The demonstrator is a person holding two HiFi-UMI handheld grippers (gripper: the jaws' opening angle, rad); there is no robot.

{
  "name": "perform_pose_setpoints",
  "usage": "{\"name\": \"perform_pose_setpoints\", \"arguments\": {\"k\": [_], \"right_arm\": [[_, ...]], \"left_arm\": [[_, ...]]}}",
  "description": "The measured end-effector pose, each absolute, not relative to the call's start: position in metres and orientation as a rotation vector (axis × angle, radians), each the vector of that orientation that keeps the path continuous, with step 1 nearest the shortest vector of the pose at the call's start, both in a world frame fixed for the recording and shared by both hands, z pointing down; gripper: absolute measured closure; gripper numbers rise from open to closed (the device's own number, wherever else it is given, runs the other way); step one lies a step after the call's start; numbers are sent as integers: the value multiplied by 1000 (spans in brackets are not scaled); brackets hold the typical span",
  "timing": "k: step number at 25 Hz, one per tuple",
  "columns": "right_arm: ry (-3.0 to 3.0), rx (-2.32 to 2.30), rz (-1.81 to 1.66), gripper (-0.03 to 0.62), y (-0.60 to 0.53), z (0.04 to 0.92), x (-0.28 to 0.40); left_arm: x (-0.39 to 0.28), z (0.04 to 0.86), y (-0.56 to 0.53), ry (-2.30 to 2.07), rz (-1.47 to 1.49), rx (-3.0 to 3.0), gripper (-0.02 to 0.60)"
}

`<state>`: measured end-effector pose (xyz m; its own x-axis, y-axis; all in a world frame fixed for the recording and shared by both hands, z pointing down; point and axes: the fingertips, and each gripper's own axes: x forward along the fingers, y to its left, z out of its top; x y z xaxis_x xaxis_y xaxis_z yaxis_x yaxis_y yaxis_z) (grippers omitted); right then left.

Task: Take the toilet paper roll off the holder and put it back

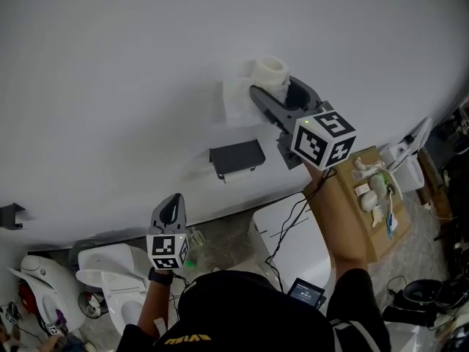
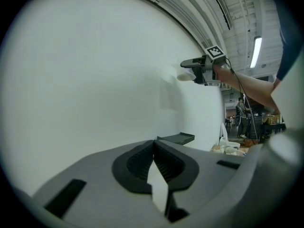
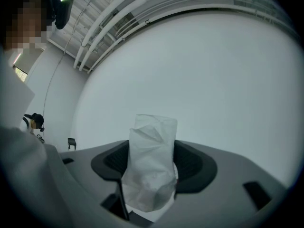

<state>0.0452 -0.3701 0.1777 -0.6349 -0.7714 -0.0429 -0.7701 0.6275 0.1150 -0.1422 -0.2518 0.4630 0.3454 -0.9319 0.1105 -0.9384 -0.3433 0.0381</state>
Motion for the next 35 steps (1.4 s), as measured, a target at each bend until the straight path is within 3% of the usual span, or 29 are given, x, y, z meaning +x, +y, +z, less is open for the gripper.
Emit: {"name": "perform_pose_setpoints", "arguments": {"k": [35], "right_arm": [[-2660, 1552, -66, 318, -417, 326, 55]], "left_arm": [[-145, 480, -248, -1707, 129, 2496, 571]]}}
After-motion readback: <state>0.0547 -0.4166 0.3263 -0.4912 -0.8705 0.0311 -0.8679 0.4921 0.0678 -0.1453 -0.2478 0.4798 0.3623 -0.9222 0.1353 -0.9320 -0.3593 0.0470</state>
